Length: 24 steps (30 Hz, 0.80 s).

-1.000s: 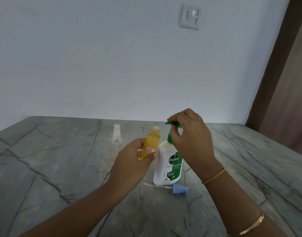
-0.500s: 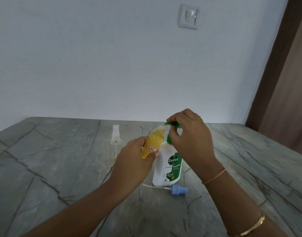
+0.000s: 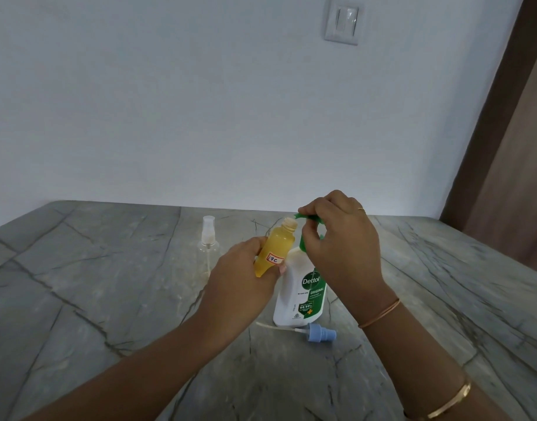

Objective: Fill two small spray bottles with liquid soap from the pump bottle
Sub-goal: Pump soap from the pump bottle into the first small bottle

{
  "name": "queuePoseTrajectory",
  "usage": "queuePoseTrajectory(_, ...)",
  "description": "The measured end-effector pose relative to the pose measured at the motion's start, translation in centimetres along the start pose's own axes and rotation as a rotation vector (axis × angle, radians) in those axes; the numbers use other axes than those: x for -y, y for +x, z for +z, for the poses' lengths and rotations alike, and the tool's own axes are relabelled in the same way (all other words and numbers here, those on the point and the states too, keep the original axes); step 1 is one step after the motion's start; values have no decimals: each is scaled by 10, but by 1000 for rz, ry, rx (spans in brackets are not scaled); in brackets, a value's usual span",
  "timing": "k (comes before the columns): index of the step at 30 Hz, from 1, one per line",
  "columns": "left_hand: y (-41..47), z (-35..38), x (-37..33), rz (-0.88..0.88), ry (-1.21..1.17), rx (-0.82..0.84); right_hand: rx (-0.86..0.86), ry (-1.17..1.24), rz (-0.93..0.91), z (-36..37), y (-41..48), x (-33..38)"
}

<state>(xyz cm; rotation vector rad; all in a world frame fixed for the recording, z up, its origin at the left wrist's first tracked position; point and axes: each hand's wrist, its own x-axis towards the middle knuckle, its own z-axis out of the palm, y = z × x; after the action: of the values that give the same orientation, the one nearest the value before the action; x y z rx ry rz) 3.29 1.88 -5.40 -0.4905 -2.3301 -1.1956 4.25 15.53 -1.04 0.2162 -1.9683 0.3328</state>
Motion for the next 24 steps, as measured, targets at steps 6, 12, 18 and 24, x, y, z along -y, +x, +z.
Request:
queuePoseTrajectory(6,-1,0,0,-7,-30,11,-20,-11,3,4,-5,2)
queuePoseTrajectory(12,-3,0,2,-84,-62,68,35,5,23,-1,-3,1)
queuePoseTrajectory(18,-17,-4,13,-169,-124,128,151,43,53,-10,1,3)
queuePoseTrajectory(24,-36,-16,29,-146,-122,166,62,34,26,-23,-4,9)
